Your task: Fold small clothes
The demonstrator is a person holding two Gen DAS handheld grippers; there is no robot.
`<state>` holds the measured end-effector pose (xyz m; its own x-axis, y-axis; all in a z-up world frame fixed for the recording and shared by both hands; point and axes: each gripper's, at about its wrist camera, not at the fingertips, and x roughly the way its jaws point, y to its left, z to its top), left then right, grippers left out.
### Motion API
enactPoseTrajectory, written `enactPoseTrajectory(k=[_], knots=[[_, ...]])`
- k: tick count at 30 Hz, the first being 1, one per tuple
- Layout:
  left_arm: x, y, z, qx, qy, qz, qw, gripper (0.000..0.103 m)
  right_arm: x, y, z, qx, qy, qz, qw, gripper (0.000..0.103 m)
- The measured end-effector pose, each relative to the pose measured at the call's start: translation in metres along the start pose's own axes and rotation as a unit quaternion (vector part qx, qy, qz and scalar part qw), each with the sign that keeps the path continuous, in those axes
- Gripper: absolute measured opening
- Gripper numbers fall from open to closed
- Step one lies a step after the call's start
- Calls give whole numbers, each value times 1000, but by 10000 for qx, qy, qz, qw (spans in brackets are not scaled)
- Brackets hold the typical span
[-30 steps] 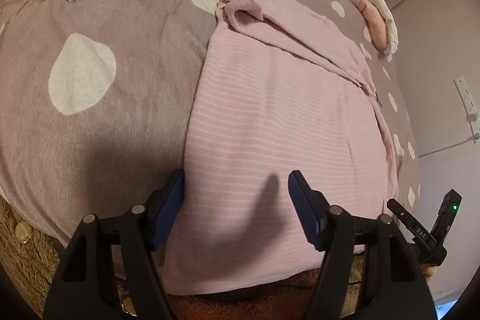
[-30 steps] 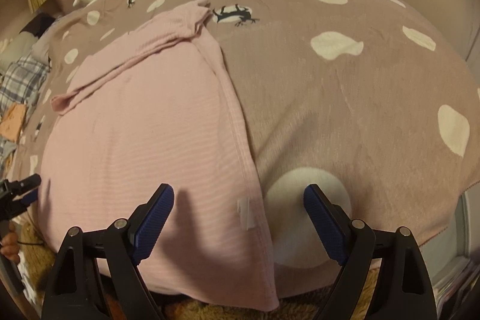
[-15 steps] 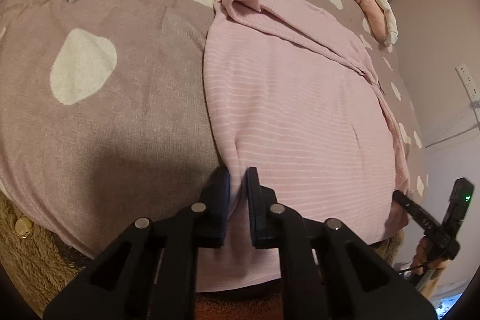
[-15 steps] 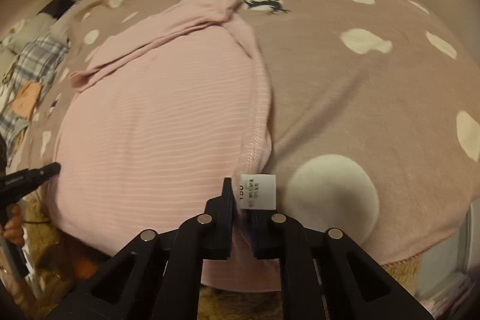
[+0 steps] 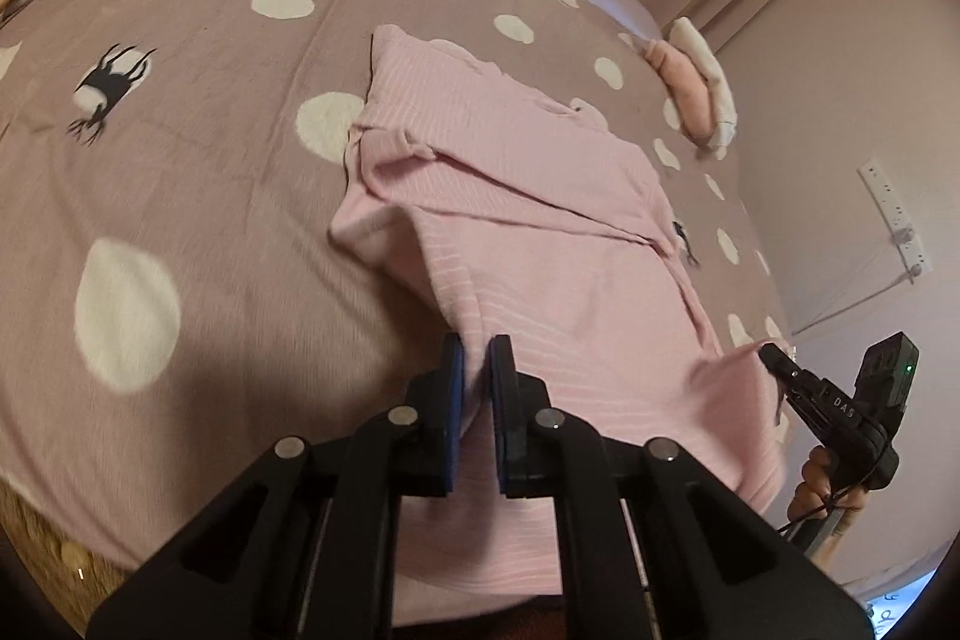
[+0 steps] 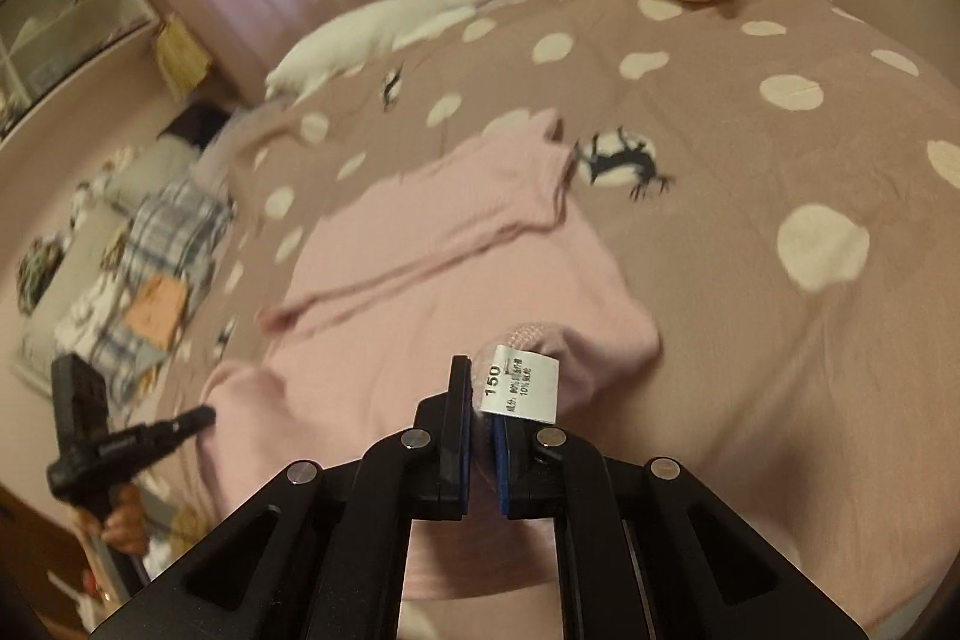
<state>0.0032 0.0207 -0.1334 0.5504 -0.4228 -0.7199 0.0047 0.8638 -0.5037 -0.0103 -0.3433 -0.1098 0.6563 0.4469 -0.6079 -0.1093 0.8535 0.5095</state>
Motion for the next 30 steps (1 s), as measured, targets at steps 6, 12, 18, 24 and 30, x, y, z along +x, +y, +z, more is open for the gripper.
enactPoseTrajectory(k=[6,12,18,24,30], knots=[[35,8,18,-78,240,186,9995,10,36,-18,15,211,8,-704,9973,8],[44,16,11,-85,364,488,9981,13,64,-33,11,324,354,-1085,9929,8],[27,18,1,-23,260,528,9983,24,61,-32,9,291,309,-1135,9926,8],[9,14,-6,39,175,521,9985,54,60,-25,11,137,292,-1317,9908,8],[-2,14,-21,23,255,374,9990,67,39,-18,14,144,145,-1229,9922,41]])
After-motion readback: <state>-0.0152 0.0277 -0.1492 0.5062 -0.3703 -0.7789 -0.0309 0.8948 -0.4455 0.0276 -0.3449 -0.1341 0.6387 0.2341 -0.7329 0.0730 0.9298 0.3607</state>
